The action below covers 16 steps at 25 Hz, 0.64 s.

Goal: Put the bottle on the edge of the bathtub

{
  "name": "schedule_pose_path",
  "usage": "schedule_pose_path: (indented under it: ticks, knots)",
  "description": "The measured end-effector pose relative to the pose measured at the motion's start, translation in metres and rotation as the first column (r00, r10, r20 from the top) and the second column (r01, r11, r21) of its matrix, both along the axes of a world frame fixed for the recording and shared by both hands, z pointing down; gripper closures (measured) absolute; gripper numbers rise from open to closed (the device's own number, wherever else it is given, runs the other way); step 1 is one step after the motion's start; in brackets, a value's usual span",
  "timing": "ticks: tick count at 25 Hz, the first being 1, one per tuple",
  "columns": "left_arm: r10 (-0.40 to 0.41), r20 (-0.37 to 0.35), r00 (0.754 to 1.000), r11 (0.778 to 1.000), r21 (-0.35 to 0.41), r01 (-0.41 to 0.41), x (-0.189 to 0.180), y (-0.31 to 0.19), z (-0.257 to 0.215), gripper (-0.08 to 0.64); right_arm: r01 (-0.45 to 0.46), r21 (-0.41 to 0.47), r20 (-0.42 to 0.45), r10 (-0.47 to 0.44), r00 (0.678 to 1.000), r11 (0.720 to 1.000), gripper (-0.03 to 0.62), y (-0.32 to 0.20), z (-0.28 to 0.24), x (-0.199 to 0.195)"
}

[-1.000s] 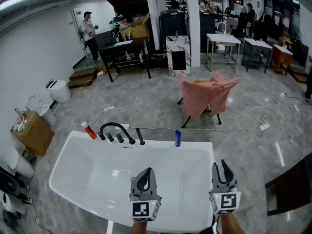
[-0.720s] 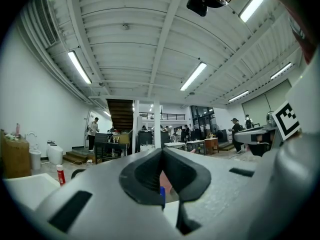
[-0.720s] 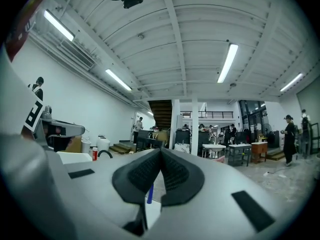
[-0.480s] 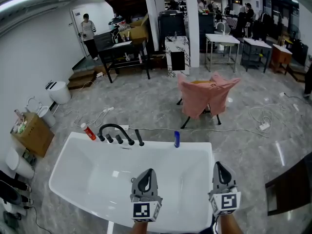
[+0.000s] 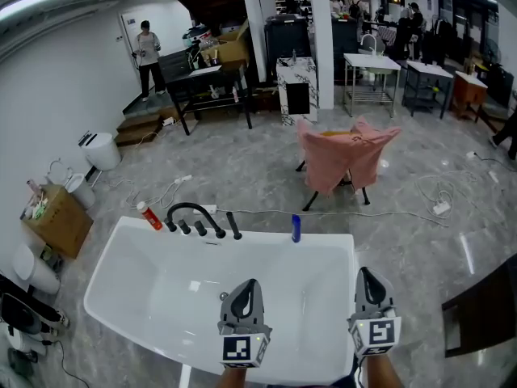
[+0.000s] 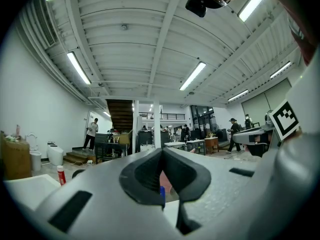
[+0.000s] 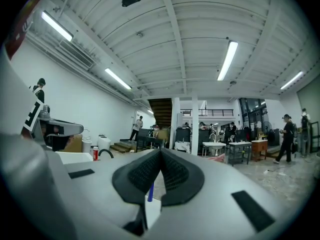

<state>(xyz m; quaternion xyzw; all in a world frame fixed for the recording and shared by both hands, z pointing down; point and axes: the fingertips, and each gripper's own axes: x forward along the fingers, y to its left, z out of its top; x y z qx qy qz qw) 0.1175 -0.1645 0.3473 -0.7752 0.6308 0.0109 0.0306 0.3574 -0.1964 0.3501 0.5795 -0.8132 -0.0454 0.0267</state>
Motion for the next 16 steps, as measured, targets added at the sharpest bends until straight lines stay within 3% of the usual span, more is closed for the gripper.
schedule_pose_path:
  ticks: [16]
  knots:
    - [-0.017, -0.008, 1.000, 1.000, -0.001, 0.017, 0.001, -0.007, -0.001, 0.555, -0.004, -0.011, -0.002, 0.004, 1.000, 1.000, 0.594, -0.011, 0.002, 0.005]
